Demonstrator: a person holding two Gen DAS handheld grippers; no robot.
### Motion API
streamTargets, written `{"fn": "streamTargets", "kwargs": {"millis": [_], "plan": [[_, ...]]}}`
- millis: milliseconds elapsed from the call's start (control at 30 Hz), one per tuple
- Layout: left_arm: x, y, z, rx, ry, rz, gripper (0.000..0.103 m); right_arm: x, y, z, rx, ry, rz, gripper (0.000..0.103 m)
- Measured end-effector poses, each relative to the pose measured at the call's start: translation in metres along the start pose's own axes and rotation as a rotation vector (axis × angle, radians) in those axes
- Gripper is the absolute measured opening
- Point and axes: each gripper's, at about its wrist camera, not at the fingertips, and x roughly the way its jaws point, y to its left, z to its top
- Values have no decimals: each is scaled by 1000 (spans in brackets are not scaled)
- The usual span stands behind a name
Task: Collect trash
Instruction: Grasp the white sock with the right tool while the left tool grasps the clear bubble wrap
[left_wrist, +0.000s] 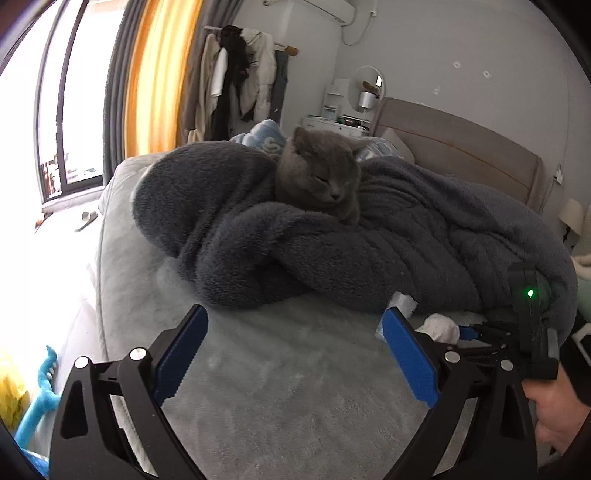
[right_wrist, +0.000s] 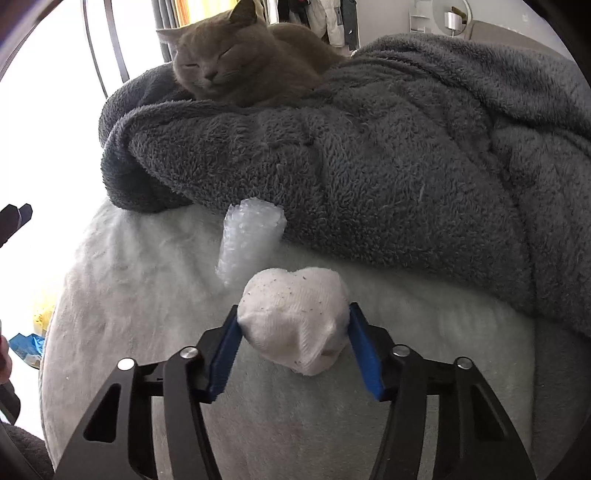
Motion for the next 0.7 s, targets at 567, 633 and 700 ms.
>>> {"fn": "streamTargets", "kwargs": {"millis": [567,633,700], "plan": [[49,-69,-19,141,92,-127,83,-50,-30,-8,50,-79,55,48],[54,-75,-21,152,95,-131,78,-54,-34,-10,46,-80,56,48],[60,-82,-23,161,102,-142,73,-58,-39,-13,46,-80,59,48]]}}
